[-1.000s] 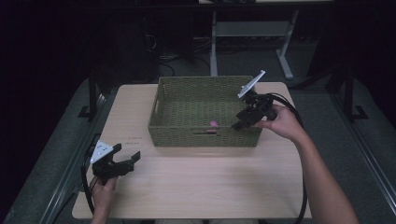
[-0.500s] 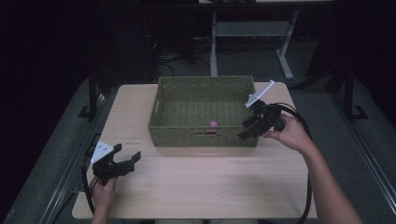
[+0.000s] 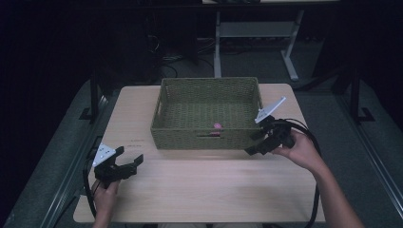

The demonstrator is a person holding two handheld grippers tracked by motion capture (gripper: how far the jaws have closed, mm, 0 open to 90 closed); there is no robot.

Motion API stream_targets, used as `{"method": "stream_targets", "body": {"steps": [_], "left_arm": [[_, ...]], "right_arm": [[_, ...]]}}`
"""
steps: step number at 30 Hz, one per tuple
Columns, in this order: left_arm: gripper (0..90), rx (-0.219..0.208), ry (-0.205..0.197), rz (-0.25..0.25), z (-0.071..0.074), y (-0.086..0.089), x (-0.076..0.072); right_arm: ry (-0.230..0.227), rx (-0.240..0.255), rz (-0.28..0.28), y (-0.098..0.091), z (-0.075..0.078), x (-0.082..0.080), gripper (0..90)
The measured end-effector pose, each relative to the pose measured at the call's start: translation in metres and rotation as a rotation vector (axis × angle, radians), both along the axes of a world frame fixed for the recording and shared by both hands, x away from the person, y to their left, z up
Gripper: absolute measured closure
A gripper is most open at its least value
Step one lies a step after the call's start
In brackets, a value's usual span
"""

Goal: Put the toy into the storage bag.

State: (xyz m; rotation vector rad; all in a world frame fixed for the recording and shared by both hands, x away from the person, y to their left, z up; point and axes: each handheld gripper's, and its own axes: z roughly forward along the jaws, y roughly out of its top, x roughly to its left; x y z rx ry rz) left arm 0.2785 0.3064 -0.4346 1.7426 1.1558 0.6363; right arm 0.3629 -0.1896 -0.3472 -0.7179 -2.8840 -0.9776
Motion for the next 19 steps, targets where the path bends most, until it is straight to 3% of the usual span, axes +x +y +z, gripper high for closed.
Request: {"method": "stream_targets", "body": {"steps": [19], "left_arm": [[13.8, 0.008, -0.004, -0.005, 0.000, -0.001, 0.000]], "right_arm": [[0.029, 0.041, -0.073, -0.029, -0.063, -0.060, 32.9]]}}
